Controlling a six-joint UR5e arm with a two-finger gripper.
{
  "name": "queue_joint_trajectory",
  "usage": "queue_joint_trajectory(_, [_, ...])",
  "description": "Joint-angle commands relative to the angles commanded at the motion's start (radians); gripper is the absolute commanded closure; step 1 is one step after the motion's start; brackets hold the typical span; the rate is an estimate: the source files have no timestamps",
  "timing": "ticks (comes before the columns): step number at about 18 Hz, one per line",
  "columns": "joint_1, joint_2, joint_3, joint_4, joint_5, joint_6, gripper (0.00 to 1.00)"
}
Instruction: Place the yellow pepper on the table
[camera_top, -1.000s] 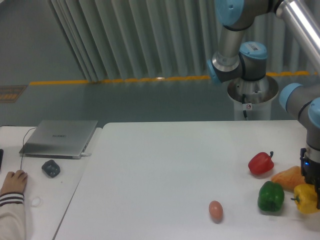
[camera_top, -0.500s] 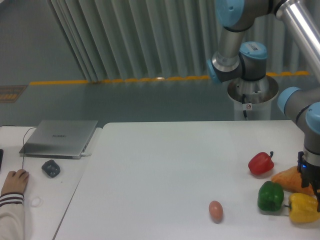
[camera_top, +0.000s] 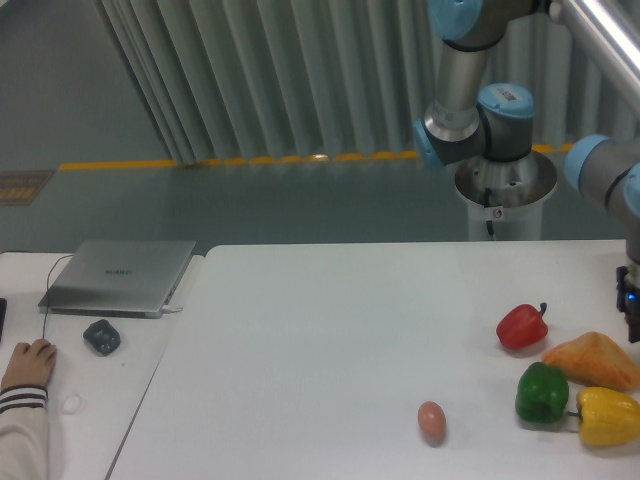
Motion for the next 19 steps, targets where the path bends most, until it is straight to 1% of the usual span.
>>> queue_joint_trajectory(1, [0.003, -0.003, 0.021, -0.026, 0.0, 0.017, 0.0])
queue_joint_trajectory(2, [0.014, -0.011, 0.044, -0.066, 0.0, 0.037, 0.0])
queue_joint_trajectory(3, [0.026, -0.017, 0.061, -0.093, -0.002, 0.08, 0.0])
queue_joint_trajectory(4, [0.034, -0.023, 0.069, -0.106, -0.005, 0.136, 0.0])
queue_joint_trajectory(6, [0.04, -0.028, 0.062, -0.108, -0.011, 0.167, 0.0])
queue_joint_trajectory(11, [0.041, -0.044, 0.048, -0.103, -0.046, 0.163, 0.0])
queue_joint_trajectory(13, [0.041, -0.046, 0.035, -0.098, -0.055, 0.163, 0.0])
queue_joint_trajectory(19, [0.041, -0.043, 0.034, -0.097, -0.066, 0.163, 0.0])
